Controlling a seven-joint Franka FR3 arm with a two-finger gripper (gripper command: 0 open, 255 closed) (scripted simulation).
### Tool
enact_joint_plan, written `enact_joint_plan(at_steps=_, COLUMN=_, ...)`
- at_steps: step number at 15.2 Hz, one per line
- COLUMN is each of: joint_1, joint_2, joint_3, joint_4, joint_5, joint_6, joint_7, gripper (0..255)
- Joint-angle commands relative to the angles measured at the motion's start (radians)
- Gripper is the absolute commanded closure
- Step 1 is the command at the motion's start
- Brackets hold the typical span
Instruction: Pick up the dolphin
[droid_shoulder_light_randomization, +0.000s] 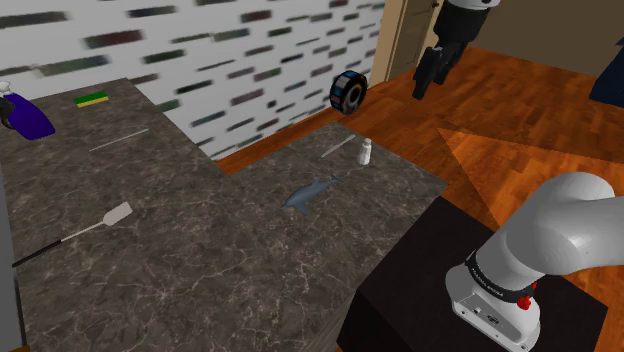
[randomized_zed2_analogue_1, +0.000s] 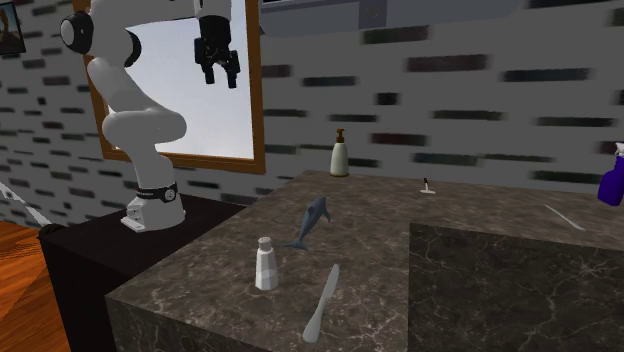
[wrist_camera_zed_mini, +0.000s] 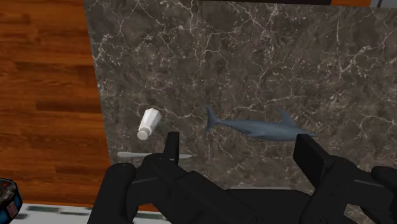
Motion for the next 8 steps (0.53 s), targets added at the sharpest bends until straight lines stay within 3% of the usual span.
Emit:
enact_joint_plan(at_steps=1, joint_1=0.000, joint_2=0.000, joint_3=0.000, joint_4=0.000, joint_5=0.000, joint_6=0.000, joint_7=0.000, gripper=0)
enact_joint_plan(at_steps=8, joint_1=0.088, joint_2=0.120, joint_3=-0.069, joint_4=-0.128, joint_5=-0.024, joint_6=0.276, joint_7=-0.260, gripper=0)
